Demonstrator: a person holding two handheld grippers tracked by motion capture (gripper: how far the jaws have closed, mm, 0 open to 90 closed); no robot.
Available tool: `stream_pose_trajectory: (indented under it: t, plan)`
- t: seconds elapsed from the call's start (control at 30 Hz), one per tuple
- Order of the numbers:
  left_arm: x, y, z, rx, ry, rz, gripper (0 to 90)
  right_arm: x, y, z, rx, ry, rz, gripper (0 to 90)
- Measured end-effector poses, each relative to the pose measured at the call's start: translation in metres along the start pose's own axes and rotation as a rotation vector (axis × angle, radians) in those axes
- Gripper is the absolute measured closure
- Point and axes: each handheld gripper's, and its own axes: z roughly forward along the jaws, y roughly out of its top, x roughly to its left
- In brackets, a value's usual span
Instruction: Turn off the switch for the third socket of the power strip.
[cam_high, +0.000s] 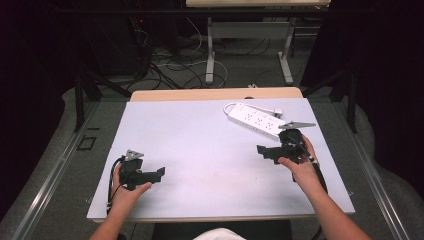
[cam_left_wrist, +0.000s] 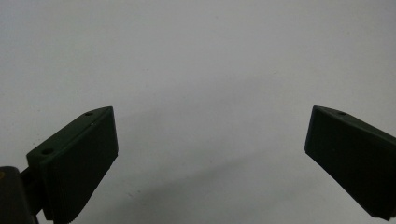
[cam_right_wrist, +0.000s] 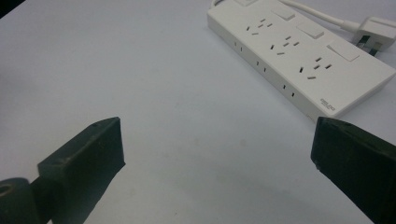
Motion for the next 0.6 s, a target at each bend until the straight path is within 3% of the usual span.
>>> stream_pose_trajectory:
  t: [0.6]
  plan:
    - [0.0,0.0,0.0,0.002,0.001,0.004,2.4,-0.002,-0.027,-0.002,-0.01,-0.033,-0.039,0.0]
